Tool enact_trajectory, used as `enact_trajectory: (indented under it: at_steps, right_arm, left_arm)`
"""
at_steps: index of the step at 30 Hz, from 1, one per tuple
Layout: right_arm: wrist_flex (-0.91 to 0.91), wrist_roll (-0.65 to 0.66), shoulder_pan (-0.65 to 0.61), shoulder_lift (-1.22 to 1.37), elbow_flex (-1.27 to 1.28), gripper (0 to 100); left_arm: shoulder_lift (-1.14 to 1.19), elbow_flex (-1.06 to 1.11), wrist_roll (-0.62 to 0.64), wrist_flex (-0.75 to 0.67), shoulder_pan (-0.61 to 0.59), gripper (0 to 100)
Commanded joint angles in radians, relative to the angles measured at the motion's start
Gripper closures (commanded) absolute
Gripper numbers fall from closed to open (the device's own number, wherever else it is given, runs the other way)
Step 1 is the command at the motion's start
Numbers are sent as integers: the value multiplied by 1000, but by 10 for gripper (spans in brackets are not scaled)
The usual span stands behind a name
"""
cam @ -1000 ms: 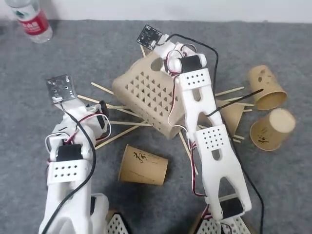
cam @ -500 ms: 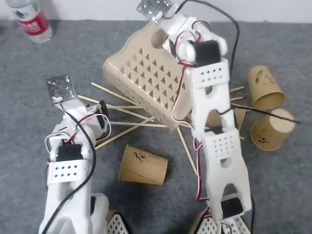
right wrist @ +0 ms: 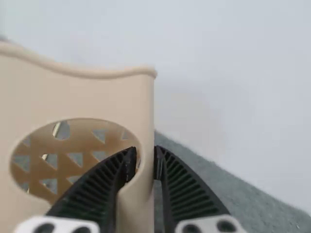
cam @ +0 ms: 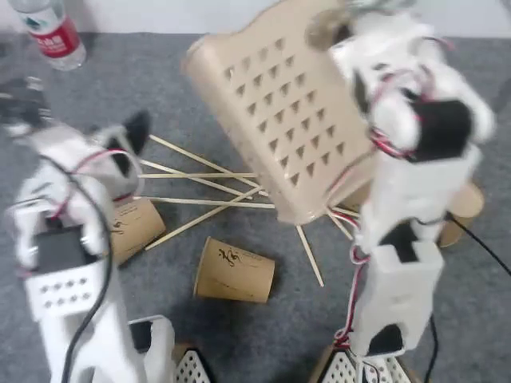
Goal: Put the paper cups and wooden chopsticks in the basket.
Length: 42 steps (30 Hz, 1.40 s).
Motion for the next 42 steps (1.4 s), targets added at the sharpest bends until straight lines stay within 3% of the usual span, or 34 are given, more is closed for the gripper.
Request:
enact_trajectory:
  at_steps: [1, 6, 11, 16, 25, 32, 42]
  right_arm:
    - [41, -112, 68, -114, -32, 992]
    - [41, -295, 124, -122, -21, 992]
    - [42, -397, 117, -137, -26, 992]
    - [44, -316, 90, -306, 46, 992]
    - [18, -226, 8, -866, 936, 991]
    - [-466, -235, 7, -1150, 1602, 991]
    - [-1521, -278, 7, -1380, 2549, 991]
  left_arm:
    - [0, -329, -21, 109, -31, 731]
    - [-5, -398, -23, 216, 9, 731]
    - [-6, -390, -32, 324, 64, 731]
    - [-5, -387, -117, 338, 107, 731]
    - [-6, -278, -114, 333, 126, 731]
    - [-6, -189, -120, 275, 124, 731]
    - [2, -179, -143, 190, 127, 731]
